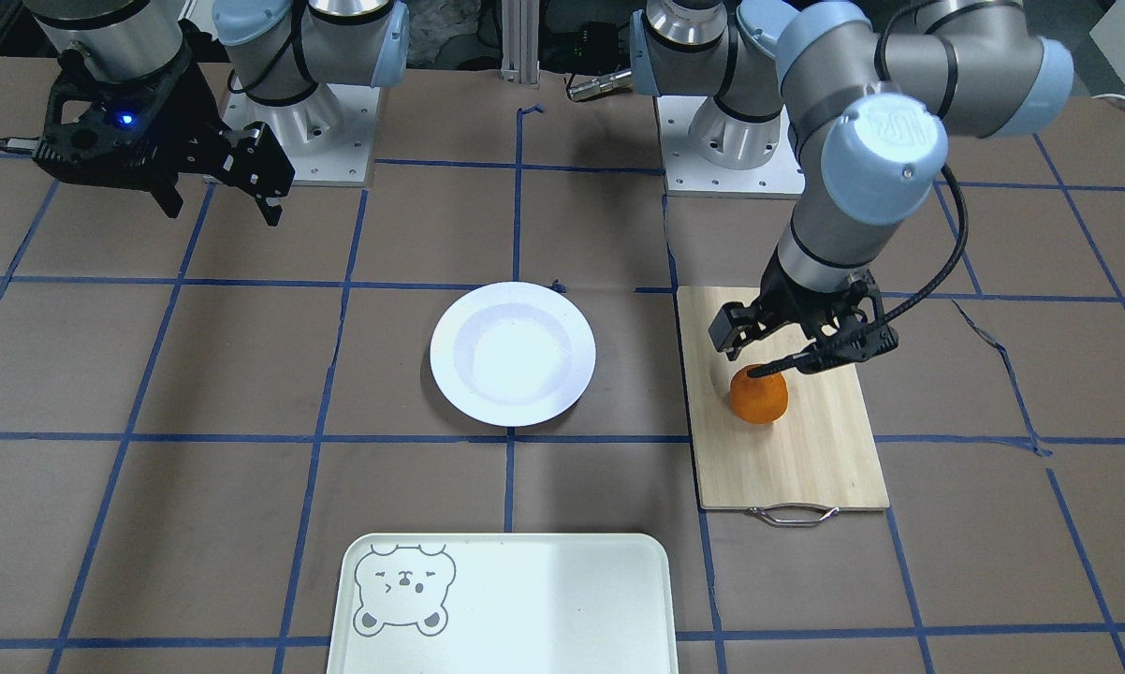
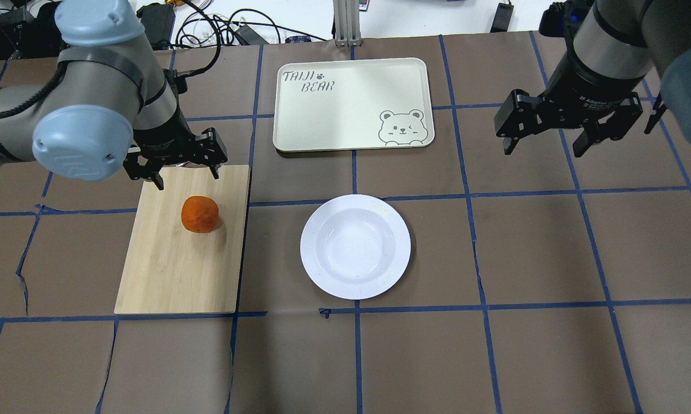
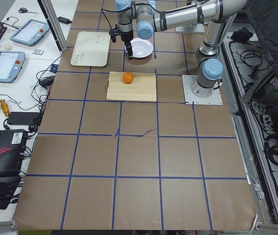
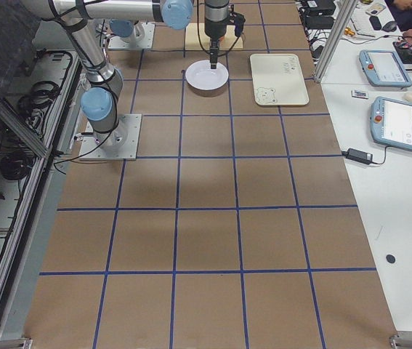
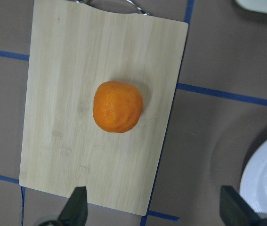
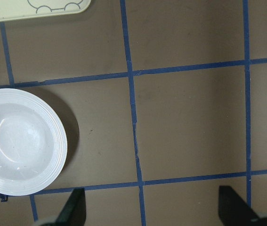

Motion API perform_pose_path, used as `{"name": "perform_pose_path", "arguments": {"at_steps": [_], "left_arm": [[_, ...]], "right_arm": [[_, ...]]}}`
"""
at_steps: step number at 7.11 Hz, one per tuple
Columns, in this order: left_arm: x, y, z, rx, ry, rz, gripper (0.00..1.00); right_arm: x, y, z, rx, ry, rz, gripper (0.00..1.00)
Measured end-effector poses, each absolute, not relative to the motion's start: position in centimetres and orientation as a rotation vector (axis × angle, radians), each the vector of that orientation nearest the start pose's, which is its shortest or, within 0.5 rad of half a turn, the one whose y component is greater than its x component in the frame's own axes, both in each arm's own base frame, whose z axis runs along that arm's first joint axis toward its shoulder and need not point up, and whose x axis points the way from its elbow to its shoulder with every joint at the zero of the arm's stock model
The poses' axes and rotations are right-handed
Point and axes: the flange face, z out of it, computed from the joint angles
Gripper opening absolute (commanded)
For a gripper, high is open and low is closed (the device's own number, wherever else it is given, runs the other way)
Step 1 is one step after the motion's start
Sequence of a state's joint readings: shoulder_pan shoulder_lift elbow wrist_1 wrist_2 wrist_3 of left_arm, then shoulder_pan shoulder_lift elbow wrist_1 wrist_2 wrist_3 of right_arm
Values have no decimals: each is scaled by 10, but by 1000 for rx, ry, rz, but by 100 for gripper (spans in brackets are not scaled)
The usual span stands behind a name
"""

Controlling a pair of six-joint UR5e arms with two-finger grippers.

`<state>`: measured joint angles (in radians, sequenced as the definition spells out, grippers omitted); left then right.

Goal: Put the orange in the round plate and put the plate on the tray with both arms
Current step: 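Lower the left gripper and grasp the orange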

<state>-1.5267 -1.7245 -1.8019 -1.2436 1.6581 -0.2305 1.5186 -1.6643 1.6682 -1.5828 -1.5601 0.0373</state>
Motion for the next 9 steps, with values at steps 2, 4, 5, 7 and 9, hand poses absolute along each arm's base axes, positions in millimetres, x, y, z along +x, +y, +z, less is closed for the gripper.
{"name": "perform_pose_path", "arguments": {"at_steps": [2, 4, 5, 7, 9], "left_arm": [[-92, -534, 273, -437, 3022, 21, 94], [-90, -539, 243, -404, 3027, 20, 100], [-89, -539, 231, -334, 3031, 52, 100], [-86, -537, 215, -179, 3011, 109, 100], [-83, -533, 205, -63, 2992, 149, 100]], "right_arm": [[110, -459, 485, 137, 3129, -11, 100], [110, -459, 485, 134, 3130, -10, 100], [110, -459, 485, 134, 3130, -11, 100], [110, -460, 485, 133, 3130, -11, 100], [109, -460, 484, 134, 3130, -10, 100]]}}
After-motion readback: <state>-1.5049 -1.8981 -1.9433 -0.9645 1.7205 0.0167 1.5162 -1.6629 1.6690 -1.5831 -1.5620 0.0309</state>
